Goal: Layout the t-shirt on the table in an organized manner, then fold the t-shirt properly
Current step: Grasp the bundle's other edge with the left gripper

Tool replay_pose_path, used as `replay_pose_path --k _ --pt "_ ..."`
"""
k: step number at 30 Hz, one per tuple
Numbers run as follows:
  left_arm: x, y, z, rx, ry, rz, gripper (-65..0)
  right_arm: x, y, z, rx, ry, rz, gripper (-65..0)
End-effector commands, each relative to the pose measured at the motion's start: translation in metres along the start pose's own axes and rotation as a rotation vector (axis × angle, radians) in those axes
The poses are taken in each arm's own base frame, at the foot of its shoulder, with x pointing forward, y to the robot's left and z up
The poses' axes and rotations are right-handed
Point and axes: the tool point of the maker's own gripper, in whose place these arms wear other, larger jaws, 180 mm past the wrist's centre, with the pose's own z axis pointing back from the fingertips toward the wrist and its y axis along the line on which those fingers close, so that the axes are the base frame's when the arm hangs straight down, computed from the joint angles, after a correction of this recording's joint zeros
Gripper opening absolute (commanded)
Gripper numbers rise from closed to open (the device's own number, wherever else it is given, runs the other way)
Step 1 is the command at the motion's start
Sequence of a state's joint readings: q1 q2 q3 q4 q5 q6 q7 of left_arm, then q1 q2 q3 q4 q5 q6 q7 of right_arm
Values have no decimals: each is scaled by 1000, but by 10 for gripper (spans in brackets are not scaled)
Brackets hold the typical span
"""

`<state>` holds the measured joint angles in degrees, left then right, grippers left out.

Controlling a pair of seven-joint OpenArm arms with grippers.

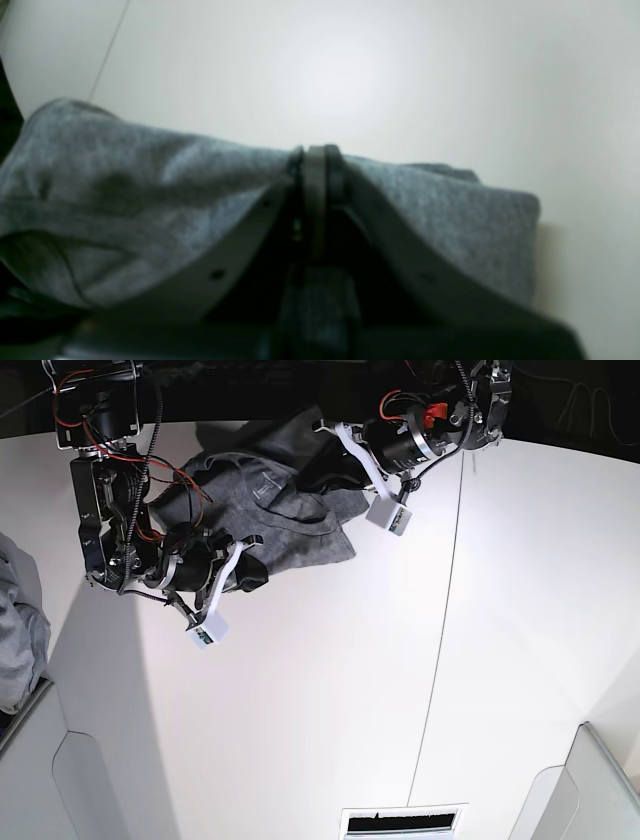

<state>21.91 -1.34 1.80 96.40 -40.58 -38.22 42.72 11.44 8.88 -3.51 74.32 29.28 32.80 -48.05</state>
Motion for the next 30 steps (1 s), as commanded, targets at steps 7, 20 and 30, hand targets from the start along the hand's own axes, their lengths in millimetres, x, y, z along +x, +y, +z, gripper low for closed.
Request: replay_pose_path --k 7,20,30 --pt "13 3 21 -13 15 -88 -650 16 -3 5 -7 -35 27 -650" --pt "32 59 67 150 -30 -57 -650 16 -3 4 -6 -36 26 -650" --pt "34 55 67 128 -40 -45 -650 27 35 12 184 -59 -48 -650"
